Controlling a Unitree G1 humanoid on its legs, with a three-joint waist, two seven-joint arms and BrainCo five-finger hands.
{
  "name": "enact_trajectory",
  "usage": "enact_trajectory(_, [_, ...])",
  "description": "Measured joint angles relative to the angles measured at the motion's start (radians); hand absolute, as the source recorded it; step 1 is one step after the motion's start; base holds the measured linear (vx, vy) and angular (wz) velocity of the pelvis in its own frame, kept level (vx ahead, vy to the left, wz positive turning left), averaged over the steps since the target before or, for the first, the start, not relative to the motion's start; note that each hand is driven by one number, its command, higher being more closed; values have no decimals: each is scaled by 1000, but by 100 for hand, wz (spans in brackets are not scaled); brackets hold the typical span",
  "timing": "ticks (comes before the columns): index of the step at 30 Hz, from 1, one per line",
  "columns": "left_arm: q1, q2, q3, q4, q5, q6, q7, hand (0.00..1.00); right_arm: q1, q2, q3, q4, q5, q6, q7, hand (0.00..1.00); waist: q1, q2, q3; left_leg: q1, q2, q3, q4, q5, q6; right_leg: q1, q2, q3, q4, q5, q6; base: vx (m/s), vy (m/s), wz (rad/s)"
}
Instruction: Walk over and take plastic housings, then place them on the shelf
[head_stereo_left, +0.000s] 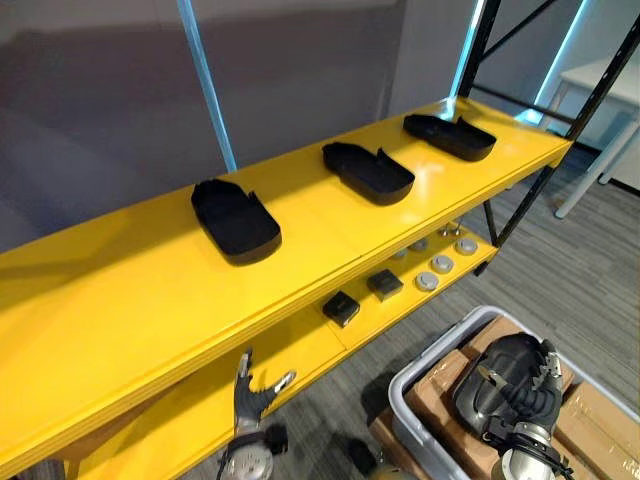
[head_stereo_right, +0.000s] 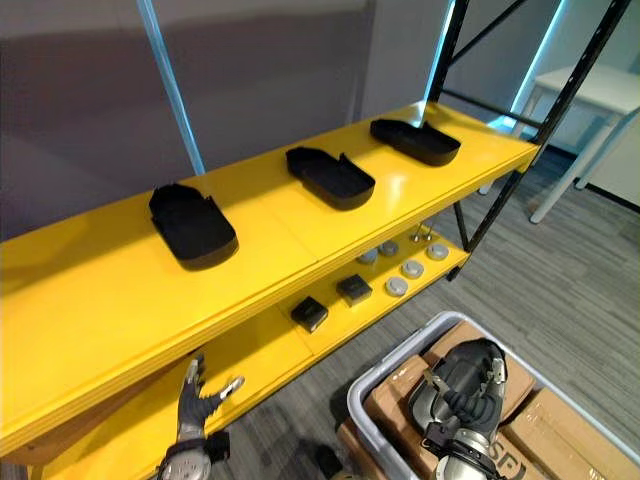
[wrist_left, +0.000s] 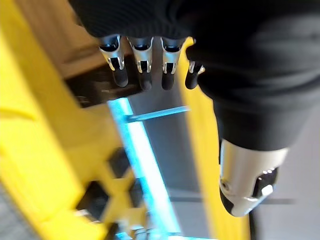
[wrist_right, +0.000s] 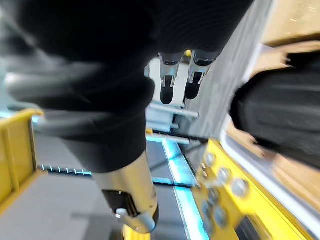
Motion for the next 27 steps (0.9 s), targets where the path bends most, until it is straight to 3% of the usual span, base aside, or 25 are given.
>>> enact_trajectory(2, [0,-4,14,-12,1,-2,24,0,50,34,40,-64,16,0,8,0,5,-14,7,-26,-45,20,61,-15,22,-3,-22,42,-21,21,16,-218,222,-42])
enact_trajectory(3, [4,-4,21,-33,1,-2,40,0,62,37,61,-91,29,0,9,0,20,-22,8,-44,-65,46,89,-25,36,-7,-30,85,-75,60,8,-176,246,-95])
enact_trajectory(4, [3,-5,28,-47,1,-1,49,0,57,35,69,-98,31,0,9,0,25,-26,11,-58,-77,62,96,-22,56,-3,-38,114,-138,99,-24,-293,321,-156])
enact_trajectory(5, [-11,-9,51,-66,1,2,61,0,27,32,71,-90,31,4,7,0,35,-34,21,-76,-58,143,63,9,92,1,-85,45,-270,139,-229,-339,314,-210])
enact_trajectory(6, [-26,-9,60,-75,1,3,76,0,-10,21,80,-70,31,6,5,0,62,-33,40,-71,-12,269,29,39,101,-82,-110,-218,-164,95,-198,-281,246,-228])
enact_trajectory(7, [-26,-9,63,-76,1,4,81,0,-25,18,84,-57,31,6,5,0,76,-33,41,-60,11,329,2,55,99,-120,-120,-346,-58,76,-184,-262,288,-251])
enact_trajectory(8, [-25,-9,63,-75,0,8,84,0,-52,14,81,-13,29,6,6,0,94,-35,44,0,34,423,-88,99,101,-129,-152,-521,140,17,-176,-167,243,-234])
enact_trajectory(9, [-25,-9,59,-75,1,7,87,0,-77,12,72,49,29,6,5,0,92,-33,40,52,53,494,-165,138,96,-76,-180,-611,254,-69,-160,-190,268,-208])
enact_trajectory(10, [-27,-8,57,-75,1,7,88,0,-86,10,70,85,26,4,5,0,84,-37,29,58,60,517,-180,147,96,-44,-191,-627,281,-101,-153,-100,107,-155])
enact_trajectory(12, [-71,1,58,-29,2,5,90,0,-118,6,59,253,24,9,7,0,65,-75,-5,20,61,583,-216,148,101,74,-229,-605,224,-172,-104,-71,-14,-124])
enact_trajectory(13, [-85,5,57,-8,2,6,91,0,-122,5,56,282,24,12,7,0,67,-83,-10,7,55,584,-218,147,98,105,-235,-597,160,-176,-98,-35,-92,-148])
enact_trajectory(14, [-116,25,58,35,2,11,90,0,-122,5,54,320,24,20,14,0,69,-110,-19,-24,41,586,-209,161,81,160,-230,-576,-42,-177,-82,-20,-100,-129])
enact_trajectory(18, [-144,24,107,112,4,29,93,0,-139,-12,28,392,24,32,28,0,29,-92,-4,2,79,590,-226,189,49,179,-167,-518,-139,-120,-82,4,-169,-98])
enact_trajectory(21, [-176,30,173,181,4,31,107,0,-142,-26,13,409,24,32,32,0,22,-82,7,30,93,598,-275,211,16,201,-144,-507,-198,-78,-83,22,-81,-36])
enact_trajectory(24, [-182,52,232,283,3,36,118,0,-194,-55,6,443,24,32,36,0,31,-59,33,8,83,581,-293,233,19,203,-152,-508,-261,-40,-82,-12,-5,5])
enact_trajectory(27, [-205,77,256,434,-46,35,110,0,-289,-64,-24,465,27,33,23,0,38,-30,81,-49,51,483,-302,277,19,200,-185,-584,-292,-24,-79,-69,10,68])
